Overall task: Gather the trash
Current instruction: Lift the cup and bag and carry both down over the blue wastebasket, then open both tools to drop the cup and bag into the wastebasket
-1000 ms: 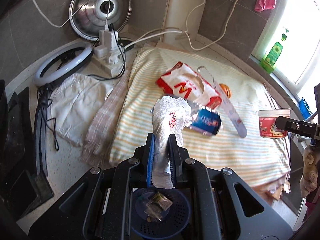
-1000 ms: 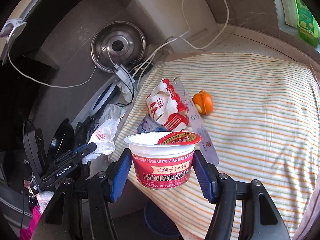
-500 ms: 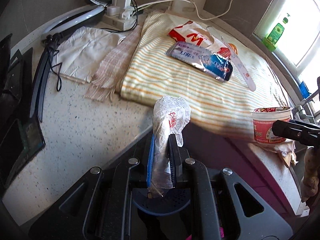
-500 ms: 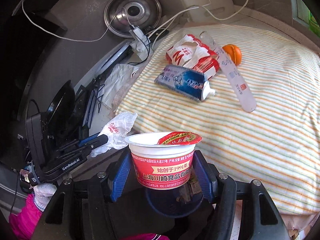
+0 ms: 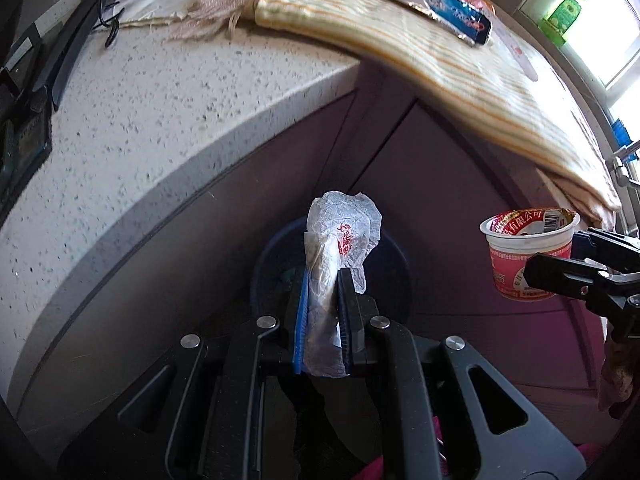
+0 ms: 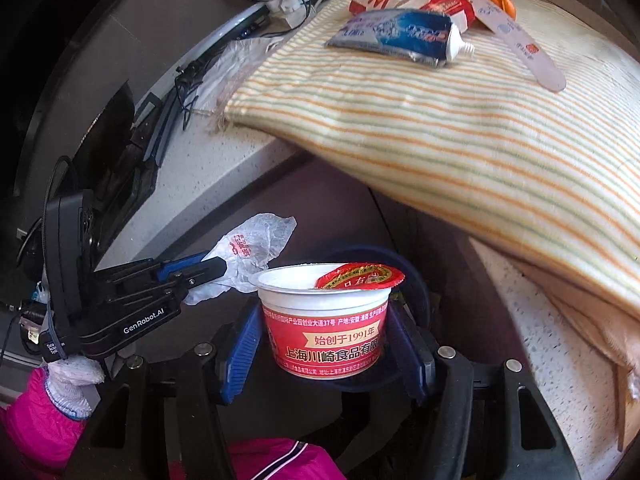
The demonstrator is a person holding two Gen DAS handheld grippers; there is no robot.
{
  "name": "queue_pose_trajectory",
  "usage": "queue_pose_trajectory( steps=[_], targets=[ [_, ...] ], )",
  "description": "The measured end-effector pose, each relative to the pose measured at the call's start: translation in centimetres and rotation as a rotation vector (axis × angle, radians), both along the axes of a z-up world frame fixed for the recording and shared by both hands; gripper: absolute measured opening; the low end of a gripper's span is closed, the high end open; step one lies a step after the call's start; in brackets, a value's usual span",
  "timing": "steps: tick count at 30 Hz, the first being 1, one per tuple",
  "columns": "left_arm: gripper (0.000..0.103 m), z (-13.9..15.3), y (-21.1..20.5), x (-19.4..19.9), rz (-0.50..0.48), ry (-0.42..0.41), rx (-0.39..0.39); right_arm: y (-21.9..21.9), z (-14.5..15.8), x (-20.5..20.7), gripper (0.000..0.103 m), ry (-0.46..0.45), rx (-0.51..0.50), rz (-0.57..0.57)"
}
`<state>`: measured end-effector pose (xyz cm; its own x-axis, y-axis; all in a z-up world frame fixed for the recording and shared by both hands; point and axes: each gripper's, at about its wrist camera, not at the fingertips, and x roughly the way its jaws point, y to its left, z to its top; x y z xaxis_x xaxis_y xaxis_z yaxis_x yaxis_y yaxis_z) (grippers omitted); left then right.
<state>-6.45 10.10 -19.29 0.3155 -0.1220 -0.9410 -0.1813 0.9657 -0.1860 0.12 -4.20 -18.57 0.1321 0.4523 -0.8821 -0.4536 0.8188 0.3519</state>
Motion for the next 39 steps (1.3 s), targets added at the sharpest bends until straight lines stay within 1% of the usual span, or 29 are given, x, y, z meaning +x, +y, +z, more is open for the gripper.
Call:
queue_pose_trajectory(
  steps=[3,8,16,24,26,32,34,38,39],
  targets=[
    [0.012,-1.6,-0.4,-0.6,-0.002,0.03,-0.01,0.3,-1.7,-0.7,0.064,0.019,-0.031,0.009],
    [0.012,-3.8,-1.2,-1.3,-0.017,0.074,-0.002,0.5,-4.2,-1.7,0.064,0.04,-0.078,0.029],
    [0.012,-7.1,-2.2,-1.7,-0.038,0.148,-0.005,0.9,-7.9,-2.2,0.064,0.083,-0.138,0.043],
    [0.012,-8.5,-2.4,-1.2,-0.029,0.176,-0.006,1.0,-10.8,-2.0,0.065,0.12,-0.183,0.043],
    [0.012,-8.9,-2.3,-0.6,-0.029,0.18,-0.006,1.0,-11.2,-2.0,0.065,0.126,-0.188,0.041],
    [0.012,-9.5,-2.2,-0.6,-0.026,0.193,0.005,1.3,-11.9,-1.6,0.066,0.131,-0.194,0.043],
    [0.022,-9.4,-2.5,-0.6,-0.021,0.19,0.013,1.3,-12.0,-1.5,0.066,0.128,-0.197,0.045],
    [0.024,-9.4,-2.6,-0.6,-0.017,0.189,0.02,1.4,-12.0,-1.6,0.066,0.127,-0.199,0.046],
    [0.029,-9.4,-2.6,-0.6,-0.017,0.19,0.026,1.4,-11.9,-1.7,0.066,0.127,-0.199,0.046]
  ],
)
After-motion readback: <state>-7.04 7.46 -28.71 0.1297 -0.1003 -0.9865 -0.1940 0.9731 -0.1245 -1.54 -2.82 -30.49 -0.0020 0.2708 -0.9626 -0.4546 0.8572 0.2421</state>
